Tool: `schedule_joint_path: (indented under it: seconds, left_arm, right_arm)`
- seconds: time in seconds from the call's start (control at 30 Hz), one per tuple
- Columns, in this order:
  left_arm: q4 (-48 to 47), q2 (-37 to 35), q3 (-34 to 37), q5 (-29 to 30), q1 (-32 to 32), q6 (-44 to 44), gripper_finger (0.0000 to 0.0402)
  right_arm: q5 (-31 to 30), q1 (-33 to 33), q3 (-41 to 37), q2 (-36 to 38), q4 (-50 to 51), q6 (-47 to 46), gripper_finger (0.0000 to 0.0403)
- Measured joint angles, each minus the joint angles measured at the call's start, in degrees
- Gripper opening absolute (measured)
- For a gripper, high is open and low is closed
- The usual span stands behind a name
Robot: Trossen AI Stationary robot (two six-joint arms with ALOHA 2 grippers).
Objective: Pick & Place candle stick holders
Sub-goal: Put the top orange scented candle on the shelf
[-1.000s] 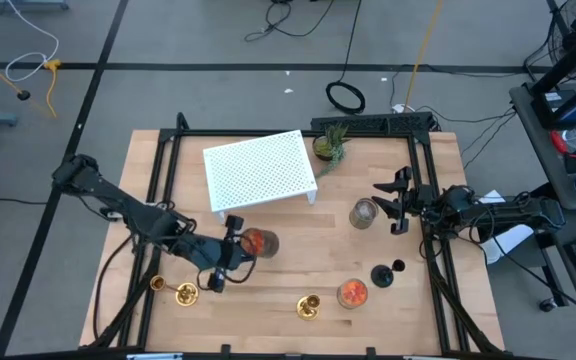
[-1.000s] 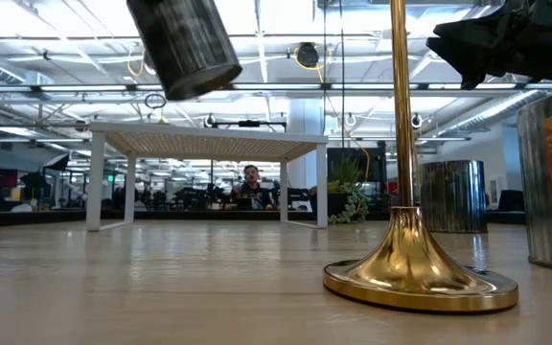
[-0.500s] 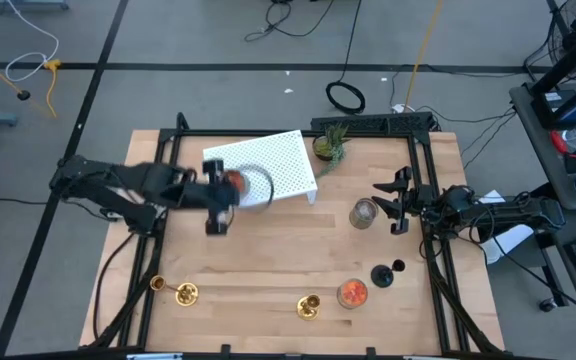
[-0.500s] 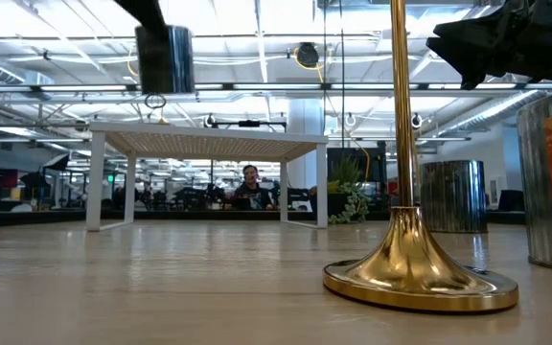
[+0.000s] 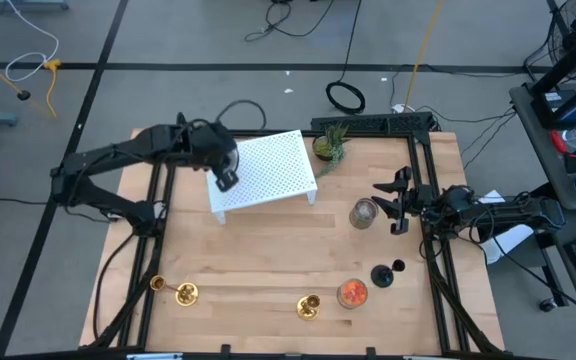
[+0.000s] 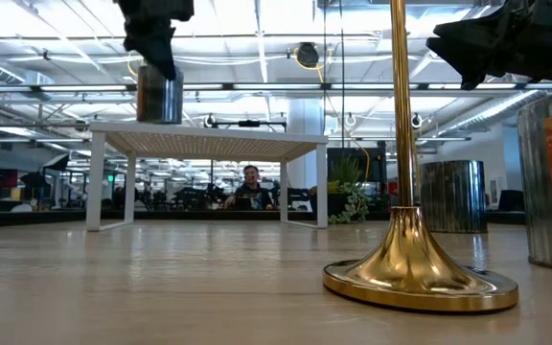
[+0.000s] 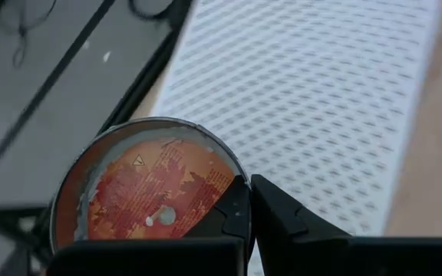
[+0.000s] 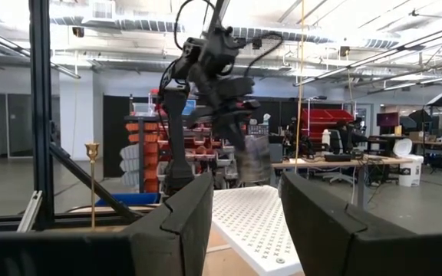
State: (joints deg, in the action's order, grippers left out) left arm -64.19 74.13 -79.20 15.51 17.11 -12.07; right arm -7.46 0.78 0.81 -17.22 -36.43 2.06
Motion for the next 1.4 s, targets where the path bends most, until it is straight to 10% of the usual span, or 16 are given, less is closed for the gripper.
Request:
schedule_joint_path:
  seconds: [1.4]
  left_arm:
    - [7.3, 0.3, 9.4, 2.3, 1.2, -4.9, 0.0063]
  right_arm:
    - [0.0, 0.0, 0.0, -4.0, -0.2, -1.3, 0.015]
